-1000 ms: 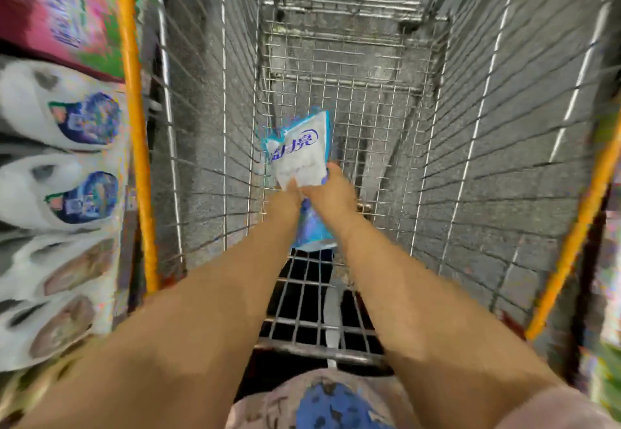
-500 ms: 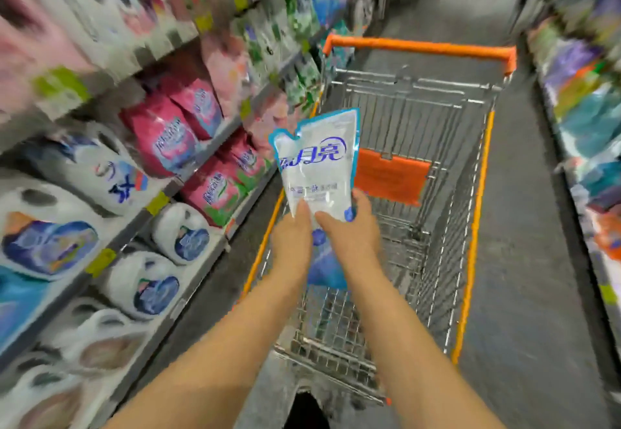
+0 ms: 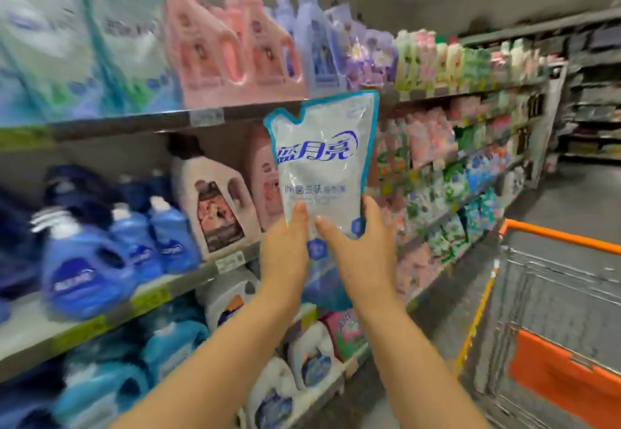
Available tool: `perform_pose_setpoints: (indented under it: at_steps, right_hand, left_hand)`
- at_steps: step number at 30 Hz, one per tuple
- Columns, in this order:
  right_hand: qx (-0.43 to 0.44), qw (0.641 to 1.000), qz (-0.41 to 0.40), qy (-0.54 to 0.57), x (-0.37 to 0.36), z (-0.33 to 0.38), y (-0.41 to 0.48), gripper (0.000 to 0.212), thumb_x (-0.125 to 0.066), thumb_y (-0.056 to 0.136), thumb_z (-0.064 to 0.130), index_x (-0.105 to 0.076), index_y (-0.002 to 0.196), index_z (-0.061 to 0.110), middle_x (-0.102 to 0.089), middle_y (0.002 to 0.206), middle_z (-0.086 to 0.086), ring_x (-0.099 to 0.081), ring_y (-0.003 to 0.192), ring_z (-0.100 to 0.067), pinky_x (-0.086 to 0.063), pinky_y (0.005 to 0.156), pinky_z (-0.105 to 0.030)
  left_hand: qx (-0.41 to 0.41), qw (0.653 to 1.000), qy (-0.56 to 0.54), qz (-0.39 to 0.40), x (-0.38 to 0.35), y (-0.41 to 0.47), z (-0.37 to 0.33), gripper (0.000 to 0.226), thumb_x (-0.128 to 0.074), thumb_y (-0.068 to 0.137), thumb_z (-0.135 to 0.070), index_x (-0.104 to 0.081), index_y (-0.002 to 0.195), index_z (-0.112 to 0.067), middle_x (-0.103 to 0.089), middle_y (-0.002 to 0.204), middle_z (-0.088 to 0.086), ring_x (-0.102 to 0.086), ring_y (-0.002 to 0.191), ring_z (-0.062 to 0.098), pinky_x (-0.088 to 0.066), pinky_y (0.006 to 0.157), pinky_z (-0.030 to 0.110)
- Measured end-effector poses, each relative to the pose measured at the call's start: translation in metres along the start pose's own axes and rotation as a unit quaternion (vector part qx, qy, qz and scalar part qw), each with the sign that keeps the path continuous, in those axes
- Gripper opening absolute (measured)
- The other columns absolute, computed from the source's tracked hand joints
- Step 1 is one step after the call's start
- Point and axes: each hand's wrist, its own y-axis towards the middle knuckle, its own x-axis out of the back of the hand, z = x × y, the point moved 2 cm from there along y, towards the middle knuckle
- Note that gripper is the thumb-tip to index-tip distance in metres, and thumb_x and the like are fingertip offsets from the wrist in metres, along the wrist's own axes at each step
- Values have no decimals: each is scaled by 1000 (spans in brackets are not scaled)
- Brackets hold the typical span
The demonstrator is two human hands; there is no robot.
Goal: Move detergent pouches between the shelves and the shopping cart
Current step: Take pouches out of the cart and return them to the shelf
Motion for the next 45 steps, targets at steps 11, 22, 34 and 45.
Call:
perform_pose_setpoints:
  at_steps: [11, 22, 34, 45]
  right_hand:
    - [146, 950, 133, 241, -262, 113, 45, 61, -73, 79, 23, -44, 133, 25, -62, 116, 2, -61, 105, -14, -50, 79, -14]
    - [224, 881, 278, 311, -435, 191, 137, 50, -75, 77, 15, -43, 114, 23, -61, 92, 14, -64, 87, -10, -52, 90, -38]
    - [233, 823, 367, 364, -555, 200, 158, 52, -76, 77, 14, -48, 120, 20, -61, 90, 13, -60, 71, 13, -50, 74, -10]
    - [221, 840, 370, 330, -566, 178, 144, 54, -79, 73, 28, -46, 116, 34, -64, 111, 5, -65, 100, -14, -52, 92, -43]
  left_hand:
    - [-193, 971, 19, -139, 225, 145, -75, 24, -45, 95, -35, -64, 101, -23, -69, 100, 1, -64, 93, 15, -49, 86, 29]
    - [-297, 929, -28, -218, 340, 276, -116, 14, -50, 95, -21, -62, 92, -28, -68, 94, -5, -66, 89, 13, -51, 89, 31]
    - [-269, 929, 11, -255, 416, 339, -105, 25, -57, 89, -15, -54, 112, -24, -64, 114, 11, -64, 100, 28, -53, 88, 40]
    - [-239, 950, -13, -202, 433, 340, -78, 26, -58, 89, -16, -52, 112, -27, -65, 115, 10, -66, 99, 26, -55, 86, 39]
